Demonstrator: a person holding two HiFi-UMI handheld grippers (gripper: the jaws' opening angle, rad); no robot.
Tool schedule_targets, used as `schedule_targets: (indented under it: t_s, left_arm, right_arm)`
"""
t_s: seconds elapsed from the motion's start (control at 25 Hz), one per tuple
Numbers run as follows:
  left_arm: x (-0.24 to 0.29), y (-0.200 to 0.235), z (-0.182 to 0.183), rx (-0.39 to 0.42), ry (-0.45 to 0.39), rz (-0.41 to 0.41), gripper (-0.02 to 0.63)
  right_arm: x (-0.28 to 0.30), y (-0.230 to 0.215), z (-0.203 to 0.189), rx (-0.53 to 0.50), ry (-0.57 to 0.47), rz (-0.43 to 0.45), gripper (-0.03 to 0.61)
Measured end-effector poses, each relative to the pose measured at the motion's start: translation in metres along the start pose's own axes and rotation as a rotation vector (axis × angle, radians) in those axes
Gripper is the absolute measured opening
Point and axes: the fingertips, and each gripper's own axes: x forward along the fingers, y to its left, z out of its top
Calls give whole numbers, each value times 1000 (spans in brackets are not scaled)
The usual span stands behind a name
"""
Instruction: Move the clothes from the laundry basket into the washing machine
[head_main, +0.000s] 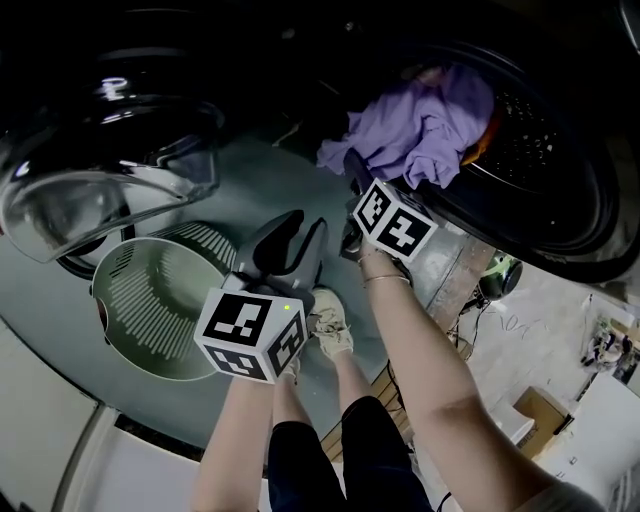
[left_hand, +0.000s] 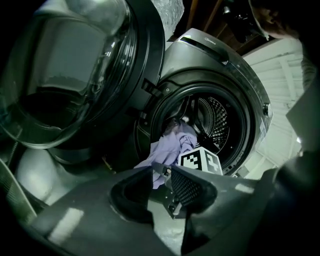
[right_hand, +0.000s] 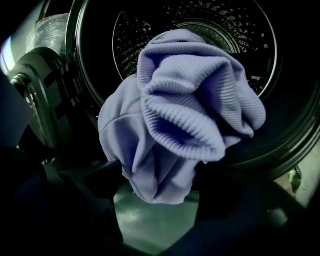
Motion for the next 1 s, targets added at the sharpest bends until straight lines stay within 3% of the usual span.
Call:
schedule_targets:
  t_s: [0.04,0.24,0.28,0.6,1.0]
  left_arm:
    - [0,1,1,0,-3,3,123]
    - [2,3,8,1,-21,5,110]
    - [2,2,10,3,-24,5,109]
    - [1,-19,14,17,-4,-27,83]
    - [3,-45,34,56,12,-70,72]
  right_arm:
    - [0,-3,1,7,-8,-22,458]
    - [-9,-12,6,-69,-27,-68,88]
    - [-11,-12,7,-82,-29,-61,54]
    - [-56,-10,52,-115,-148,4,48]
    - [-70,-15,188,-166,-414,-30,46]
